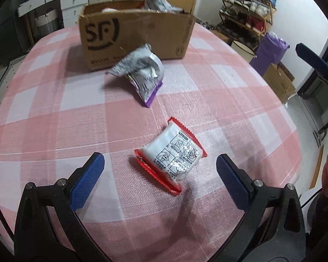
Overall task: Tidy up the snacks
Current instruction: 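Grasp the red-edged white pack with the left tool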
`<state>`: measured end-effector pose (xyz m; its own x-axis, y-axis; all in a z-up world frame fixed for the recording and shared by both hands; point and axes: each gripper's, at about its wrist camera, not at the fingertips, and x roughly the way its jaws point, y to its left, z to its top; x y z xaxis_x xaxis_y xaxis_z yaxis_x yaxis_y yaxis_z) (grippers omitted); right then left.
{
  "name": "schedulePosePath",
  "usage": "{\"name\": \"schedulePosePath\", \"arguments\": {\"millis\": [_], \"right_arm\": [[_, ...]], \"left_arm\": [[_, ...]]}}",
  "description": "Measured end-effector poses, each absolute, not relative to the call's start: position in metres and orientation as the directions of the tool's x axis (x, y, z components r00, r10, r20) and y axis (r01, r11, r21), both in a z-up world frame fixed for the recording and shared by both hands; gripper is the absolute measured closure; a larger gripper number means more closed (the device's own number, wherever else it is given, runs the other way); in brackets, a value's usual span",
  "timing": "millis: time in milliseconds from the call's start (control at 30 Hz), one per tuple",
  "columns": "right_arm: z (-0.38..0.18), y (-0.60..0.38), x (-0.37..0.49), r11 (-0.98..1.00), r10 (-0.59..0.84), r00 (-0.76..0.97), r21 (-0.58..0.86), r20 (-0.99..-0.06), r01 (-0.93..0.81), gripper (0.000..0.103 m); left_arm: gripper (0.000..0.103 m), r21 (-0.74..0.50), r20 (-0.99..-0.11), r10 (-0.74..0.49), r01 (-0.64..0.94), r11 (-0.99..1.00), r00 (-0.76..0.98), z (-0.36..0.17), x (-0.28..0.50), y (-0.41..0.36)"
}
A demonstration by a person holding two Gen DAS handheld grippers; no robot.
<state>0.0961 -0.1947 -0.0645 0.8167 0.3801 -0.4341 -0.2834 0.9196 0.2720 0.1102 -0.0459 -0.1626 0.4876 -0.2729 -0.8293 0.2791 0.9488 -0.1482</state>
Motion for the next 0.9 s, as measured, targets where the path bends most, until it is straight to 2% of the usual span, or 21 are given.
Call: {"name": "schedulePosePath", "arguments": {"millis": [200,267,333,400,500,633,733,900], "right_arm": [[-0.081,-0.201,0.107,0.917,0.381,0.805,0.295,-0.455,-0.267,0.001],[-0.085,-0.203,0.11,0.917,0.38,0.803,0.301,-0.46,-0.262,0.001],[-0.09,-0.205,0.114,0.916,0.381,0.8,0.308,-0.463,-0.257,0.001],[-0.093,-0.206,0.116,0.915,0.381,0.798,0.313,-0.467,-0.254,0.001],[-0.095,-0.207,0.119,0.915,0.381,0.796,0.317,-0.47,-0.251,0.001],[-0.097,-0.208,0.122,0.915,0.379,0.797,0.322,-0.471,-0.244,0.001],[-0.098,-0.209,0.122,0.915,0.378,0.796,0.323,-0.472,-0.243,0.001],[-0.1,-0.207,0.122,0.92,0.365,0.801,0.313,-0.475,-0.234,0.001]], "left_arm": [[0.002,-0.147,-0.834,-0.274,0.286,0.947,0.479,-0.174,0.124,-0.054],[0.007,-0.152,-0.833,-0.281,0.291,0.944,0.477,-0.176,0.128,-0.056],[0.021,-0.163,-0.836,-0.292,0.298,0.941,0.464,-0.18,0.133,-0.058],[0.027,-0.167,-0.836,-0.301,0.31,0.936,0.459,-0.182,0.137,-0.062],[0.043,-0.159,-0.835,-0.314,0.348,0.924,0.452,-0.182,0.134,-0.07],[0.056,-0.145,-0.83,-0.316,0.37,0.918,0.46,-0.18,0.132,-0.076],[0.061,-0.128,-0.83,-0.309,0.38,0.916,0.464,-0.178,0.131,-0.078],[0.061,-0.133,-0.831,-0.313,0.382,0.915,0.46,-0.178,0.129,-0.074]]}}
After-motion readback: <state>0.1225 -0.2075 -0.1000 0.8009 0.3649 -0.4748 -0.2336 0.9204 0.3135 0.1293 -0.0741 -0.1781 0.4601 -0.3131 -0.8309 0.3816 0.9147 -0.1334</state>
